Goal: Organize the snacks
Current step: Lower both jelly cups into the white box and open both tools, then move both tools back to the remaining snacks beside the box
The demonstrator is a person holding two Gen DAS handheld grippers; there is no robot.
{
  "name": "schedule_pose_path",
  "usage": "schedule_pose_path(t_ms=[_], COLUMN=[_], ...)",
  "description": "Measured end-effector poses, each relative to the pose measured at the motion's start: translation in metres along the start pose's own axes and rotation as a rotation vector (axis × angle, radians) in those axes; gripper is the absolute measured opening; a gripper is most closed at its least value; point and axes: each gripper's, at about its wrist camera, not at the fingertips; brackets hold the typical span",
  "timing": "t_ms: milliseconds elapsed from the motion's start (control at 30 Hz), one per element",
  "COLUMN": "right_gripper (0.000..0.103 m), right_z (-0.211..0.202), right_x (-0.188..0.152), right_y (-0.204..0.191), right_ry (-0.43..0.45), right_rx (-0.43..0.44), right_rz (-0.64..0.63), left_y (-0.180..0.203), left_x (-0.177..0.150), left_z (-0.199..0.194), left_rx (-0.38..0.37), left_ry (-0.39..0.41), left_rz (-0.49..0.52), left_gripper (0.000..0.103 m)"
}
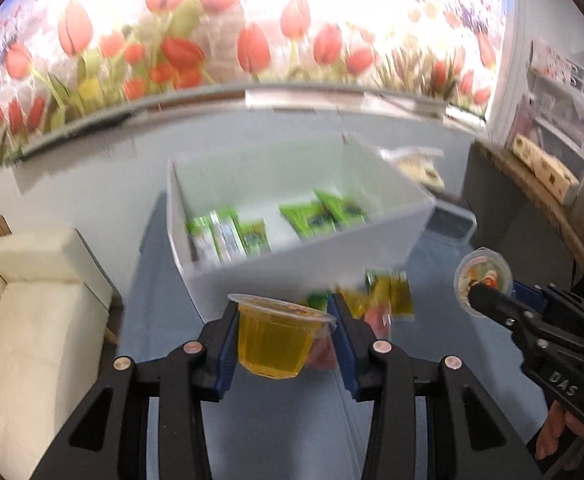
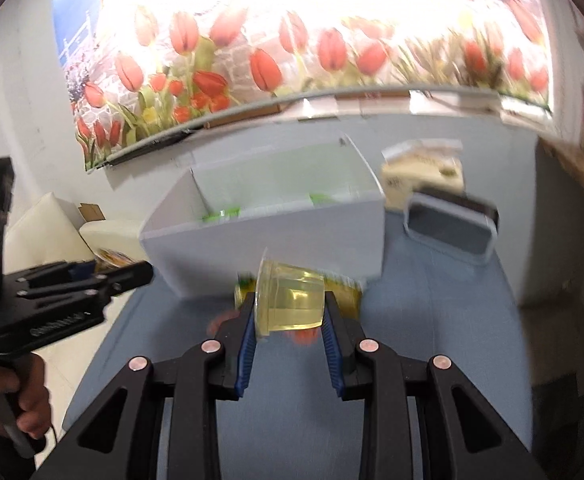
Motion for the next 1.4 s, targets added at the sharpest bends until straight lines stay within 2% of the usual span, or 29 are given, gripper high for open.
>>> schedule_pose_path(t_ms=[167,333,500,633,733,767,800,867,900,1200,1400], right_gripper=[0.033,0.033,0.033,0.033,0.034,0.037,0.061,0.094,0.098,0.099,0.099], right_z=[0.027,0.071,0.116,0.136,0.147,0.15,0.152,0.15,0.147,0.131,0.099], right_x=[0.054,0.092,0.1,0.099,0.099,0.1,0.101,0.102,0.103,0.101,0.094], right_y=[0.0,0.005,0.021,0.035,0.04,0.042,0.044,0.048,0.052,0.067,0.068], right_ry=[-0.017,-0.064,-0.155,-0.179,-0.199,-0.199,-0.2,-0.175,-0.156,-0.11,-0.045], right_rx=[-0.019,-0.014,-0.024,-0.026,-0.035,-0.041,-0.046,-0.077,-0.078,-0.1,-0.104], right_rz=[-0.059,-0.116,-0.141,-0.118,-0.129,-0.136,-0.139,-0.141,-0.143,-0.111,-0.078], left_y=[-0.008,-0.001,0.008,0.011,0.01,0.01,0.01,0.007,0.005,0.01,0.007], left_x=[0.045,0.081,0.09,0.087,0.083,0.082,0.081,0.081,0.081,0.078,0.076], left_z=[0.012,0.057,0.093,0.115,0.128,0.13,0.132,0.132,0.132,0.122,0.099], left_rx=[0.012,0.024,0.048,0.056,0.051,0.044,0.046,0.059,0.073,0.089,0.099], left_ry=[0.022,0.0,-0.026,-0.053,-0.06,-0.063,-0.06,-0.049,-0.038,-0.014,0.016], left_rz=[-0.014,-0.007,0.021,0.042,0.05,0.056,0.061,0.053,0.051,0.081,0.081], left_gripper=[0.046,0.046,0.046,0.046,0.054,0.066,0.081,0.103,0.103,0.103,0.103])
Point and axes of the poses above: each gripper's, at about its wrist camera, not at the fingertips, and z roughly the way its jaws point, y to its right, x to its top, and after that the axes turned 15 degrees about x, right-handed
